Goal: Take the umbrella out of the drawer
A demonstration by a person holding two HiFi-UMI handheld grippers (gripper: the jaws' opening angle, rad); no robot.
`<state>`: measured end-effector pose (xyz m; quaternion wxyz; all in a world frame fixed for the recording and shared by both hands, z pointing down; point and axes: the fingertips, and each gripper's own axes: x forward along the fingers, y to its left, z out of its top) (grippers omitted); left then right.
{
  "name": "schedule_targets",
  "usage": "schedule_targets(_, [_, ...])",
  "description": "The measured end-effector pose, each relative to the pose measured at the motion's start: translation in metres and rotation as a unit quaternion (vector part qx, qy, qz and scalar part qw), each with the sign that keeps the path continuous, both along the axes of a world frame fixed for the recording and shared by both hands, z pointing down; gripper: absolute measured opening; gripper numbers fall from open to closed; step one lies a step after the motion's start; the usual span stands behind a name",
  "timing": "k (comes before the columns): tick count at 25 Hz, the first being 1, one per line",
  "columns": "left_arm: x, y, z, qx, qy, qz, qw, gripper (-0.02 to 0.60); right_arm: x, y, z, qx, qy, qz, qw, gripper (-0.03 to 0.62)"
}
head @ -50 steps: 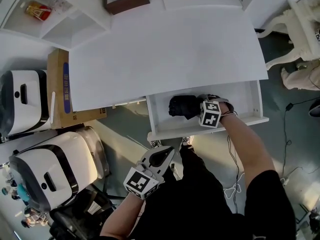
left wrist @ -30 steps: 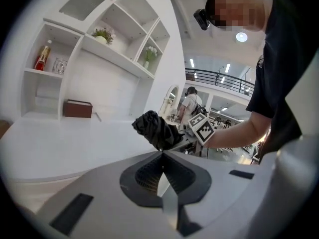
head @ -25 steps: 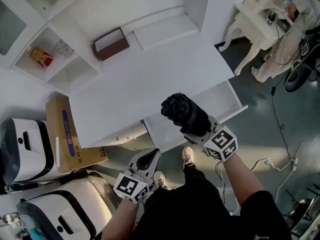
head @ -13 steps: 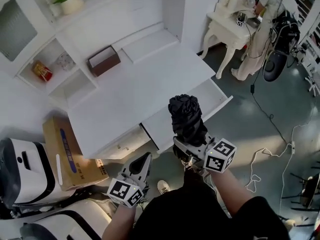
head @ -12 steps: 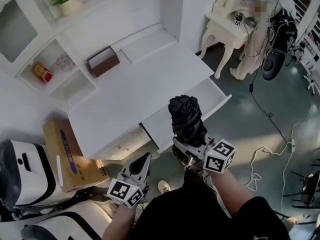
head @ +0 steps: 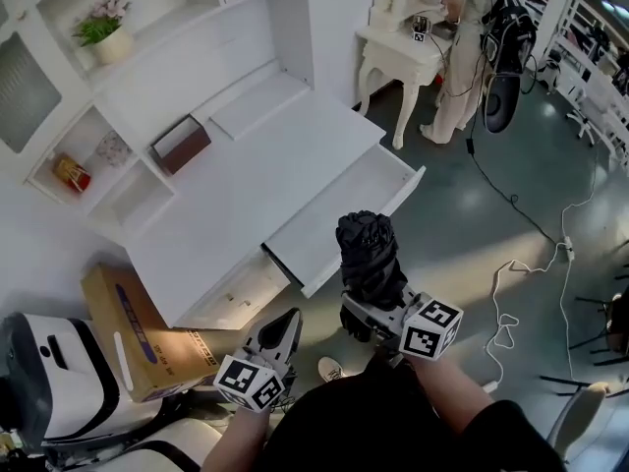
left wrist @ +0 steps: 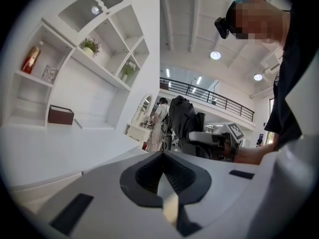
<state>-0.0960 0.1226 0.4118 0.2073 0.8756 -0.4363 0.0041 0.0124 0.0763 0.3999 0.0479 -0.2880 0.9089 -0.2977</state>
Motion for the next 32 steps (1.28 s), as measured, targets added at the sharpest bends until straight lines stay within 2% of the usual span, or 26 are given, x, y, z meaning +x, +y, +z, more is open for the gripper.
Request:
schedule_targets(8, [0.046, 0.005, -0.004, -0.007, 0.019, 0.028, 0.9994, 0.003, 0.041, 0.028, -0.004, 0.004, 0.008, 0.025, 1.000, 0.249])
schedule_targets(13, [0.074, 0.006, -0.006, -0.008, 0.018, 0.049, 0.9986, 0.003, 0.066, 0.038, -0.006, 0.002, 0.010, 0.041, 0.999, 0.249])
schedule_targets(32, [0.096, 0.017, -0.001, -0.014, 0.014, 0.071, 0.9973, 0.003, 0.076, 0.054, 0.000, -0.003, 0.014, 0.043, 0.999, 0.249])
